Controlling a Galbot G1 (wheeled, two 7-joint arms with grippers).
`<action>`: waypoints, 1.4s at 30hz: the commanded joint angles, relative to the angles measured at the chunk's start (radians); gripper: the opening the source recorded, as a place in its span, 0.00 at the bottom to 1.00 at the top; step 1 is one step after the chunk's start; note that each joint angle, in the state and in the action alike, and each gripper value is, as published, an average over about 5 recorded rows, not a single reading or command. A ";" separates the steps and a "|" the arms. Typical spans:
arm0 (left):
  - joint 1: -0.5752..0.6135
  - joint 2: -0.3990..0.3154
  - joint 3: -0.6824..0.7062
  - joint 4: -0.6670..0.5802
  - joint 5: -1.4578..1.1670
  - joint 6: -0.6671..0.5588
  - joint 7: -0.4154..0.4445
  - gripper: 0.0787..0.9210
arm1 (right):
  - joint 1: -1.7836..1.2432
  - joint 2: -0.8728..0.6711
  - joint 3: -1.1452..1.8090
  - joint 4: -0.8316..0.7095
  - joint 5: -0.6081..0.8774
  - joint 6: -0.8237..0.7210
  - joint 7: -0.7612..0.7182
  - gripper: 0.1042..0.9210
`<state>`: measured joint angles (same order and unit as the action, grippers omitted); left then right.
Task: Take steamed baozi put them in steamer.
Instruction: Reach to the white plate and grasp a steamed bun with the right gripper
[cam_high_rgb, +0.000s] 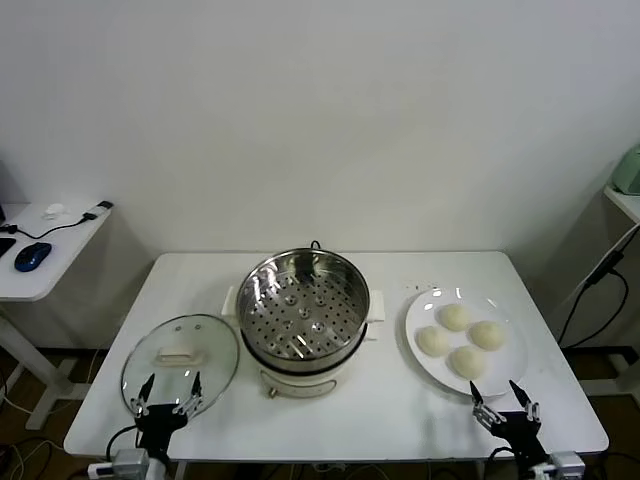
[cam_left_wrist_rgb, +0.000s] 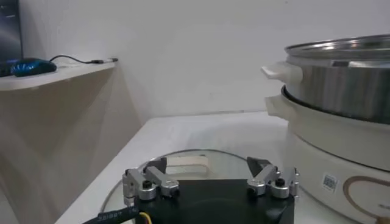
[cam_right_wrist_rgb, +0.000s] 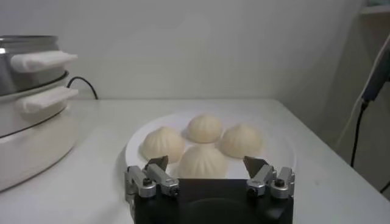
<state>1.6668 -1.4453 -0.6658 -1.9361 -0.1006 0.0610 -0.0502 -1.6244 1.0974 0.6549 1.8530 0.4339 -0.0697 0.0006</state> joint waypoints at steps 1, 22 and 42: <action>0.000 0.004 0.000 0.000 0.001 0.001 0.000 0.88 | 0.110 -0.039 0.009 0.003 -0.024 -0.083 0.004 0.88; 0.002 0.010 0.004 0.001 0.011 -0.007 -0.004 0.88 | 1.630 -0.697 -1.291 -0.631 -0.362 0.013 -0.995 0.88; -0.010 0.003 0.002 0.030 0.016 -0.018 -0.003 0.88 | 2.006 -0.339 -1.963 -0.936 -0.288 0.069 -1.165 0.88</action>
<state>1.6551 -1.4423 -0.6640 -1.9105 -0.0846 0.0433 -0.0534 0.2563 0.6931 -1.0919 1.0080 0.1367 -0.0035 -1.0938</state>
